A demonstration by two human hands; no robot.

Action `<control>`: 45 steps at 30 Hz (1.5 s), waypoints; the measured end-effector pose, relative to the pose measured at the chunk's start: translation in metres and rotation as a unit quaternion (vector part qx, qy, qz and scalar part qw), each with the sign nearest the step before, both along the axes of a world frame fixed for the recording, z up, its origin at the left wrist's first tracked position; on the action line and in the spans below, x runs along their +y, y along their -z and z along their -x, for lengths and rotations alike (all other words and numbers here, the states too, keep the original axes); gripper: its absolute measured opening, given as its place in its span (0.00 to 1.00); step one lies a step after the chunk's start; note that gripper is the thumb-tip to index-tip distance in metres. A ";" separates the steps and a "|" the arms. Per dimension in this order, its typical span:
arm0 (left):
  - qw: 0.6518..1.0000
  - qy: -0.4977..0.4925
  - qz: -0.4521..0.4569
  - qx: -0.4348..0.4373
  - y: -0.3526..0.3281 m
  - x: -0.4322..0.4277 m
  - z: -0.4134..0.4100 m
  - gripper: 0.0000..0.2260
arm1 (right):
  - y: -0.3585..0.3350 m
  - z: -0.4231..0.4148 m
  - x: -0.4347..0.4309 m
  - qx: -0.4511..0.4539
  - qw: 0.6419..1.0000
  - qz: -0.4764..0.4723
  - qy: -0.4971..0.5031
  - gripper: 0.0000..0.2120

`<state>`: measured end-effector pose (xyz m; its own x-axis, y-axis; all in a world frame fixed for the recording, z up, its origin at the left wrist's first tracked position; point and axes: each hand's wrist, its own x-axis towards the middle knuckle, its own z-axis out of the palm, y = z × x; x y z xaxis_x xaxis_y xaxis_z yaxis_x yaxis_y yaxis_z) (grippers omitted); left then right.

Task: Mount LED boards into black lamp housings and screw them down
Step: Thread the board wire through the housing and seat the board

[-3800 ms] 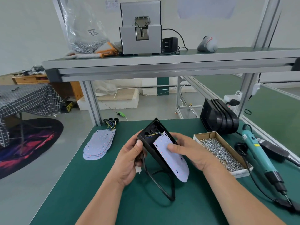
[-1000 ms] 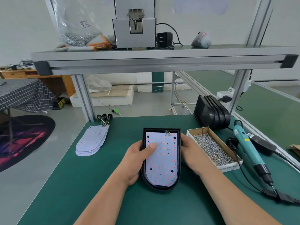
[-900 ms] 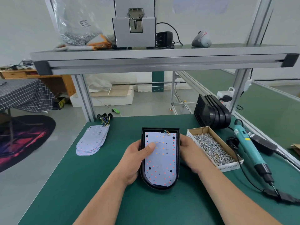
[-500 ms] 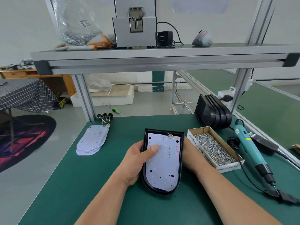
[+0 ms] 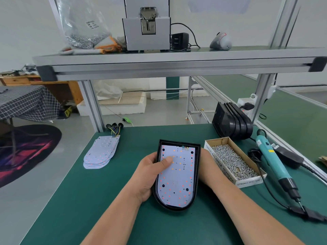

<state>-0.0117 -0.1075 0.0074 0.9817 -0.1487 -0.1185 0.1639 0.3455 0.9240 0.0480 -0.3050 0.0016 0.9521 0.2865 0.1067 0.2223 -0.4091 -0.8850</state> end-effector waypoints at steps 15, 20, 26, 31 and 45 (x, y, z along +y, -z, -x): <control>0.996 -0.066 -0.056 -0.022 -0.007 0.002 -0.004 0.15 | -0.020 0.023 0.002 -0.081 0.985 -0.139 0.059 0.14; 0.991 -0.090 -0.092 -0.047 -0.009 -0.003 -0.003 0.17 | -0.020 0.025 0.006 -0.054 0.983 -0.172 0.040 0.13; 0.987 -0.099 -0.115 -0.056 -0.011 -0.007 -0.002 0.12 | -0.021 0.027 0.009 -0.043 0.972 -0.224 0.055 0.12; 0.989 -0.104 -0.098 -0.041 -0.011 -0.007 -0.002 0.06 | -0.023 0.025 0.008 -0.030 0.969 -0.243 0.043 0.12; 0.982 -0.166 -0.034 0.083 -0.006 0.007 -0.013 0.26 | -0.016 0.016 -0.005 0.089 0.976 -0.198 0.005 0.12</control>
<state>0.0014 -0.1006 0.0138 0.9411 0.1894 -0.2802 0.2035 0.3444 0.9165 0.0320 -0.3097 0.0173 0.9683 0.2467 0.0403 0.0486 -0.0279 -0.9984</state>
